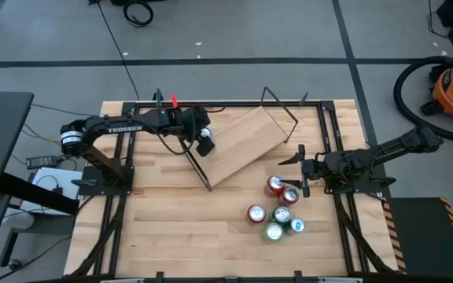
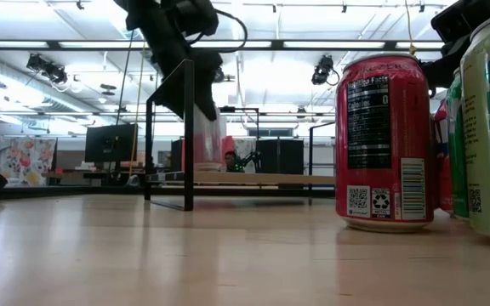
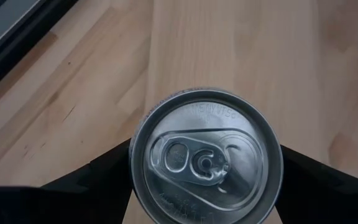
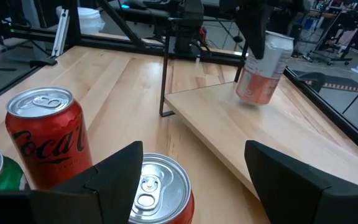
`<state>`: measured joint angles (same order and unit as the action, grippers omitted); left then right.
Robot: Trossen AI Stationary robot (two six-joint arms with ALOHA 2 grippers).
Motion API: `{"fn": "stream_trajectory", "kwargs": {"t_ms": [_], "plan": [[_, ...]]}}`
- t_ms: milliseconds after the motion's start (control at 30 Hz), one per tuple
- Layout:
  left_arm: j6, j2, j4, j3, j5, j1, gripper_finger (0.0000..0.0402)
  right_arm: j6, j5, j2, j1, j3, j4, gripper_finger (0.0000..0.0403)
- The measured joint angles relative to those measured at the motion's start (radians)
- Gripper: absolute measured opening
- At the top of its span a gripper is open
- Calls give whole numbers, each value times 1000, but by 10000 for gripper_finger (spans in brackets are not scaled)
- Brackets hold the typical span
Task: Place canned beverage on shelf
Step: Put the orange white soda can on the shelf
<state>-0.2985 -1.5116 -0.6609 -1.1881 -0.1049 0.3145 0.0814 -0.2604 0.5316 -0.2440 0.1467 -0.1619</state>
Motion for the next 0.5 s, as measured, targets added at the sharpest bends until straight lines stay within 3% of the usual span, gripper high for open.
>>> {"fn": "stream_trajectory", "kwargs": {"t_ms": [300, 500], "plan": [[-1, 0, -19, 0, 4, -10, 312, 0, 0, 0, 0, 0, 0, 292], [5, 0, -69, 0, -73, -48, 312, 0, 0, 0, 0, 0, 0, 292]]}}
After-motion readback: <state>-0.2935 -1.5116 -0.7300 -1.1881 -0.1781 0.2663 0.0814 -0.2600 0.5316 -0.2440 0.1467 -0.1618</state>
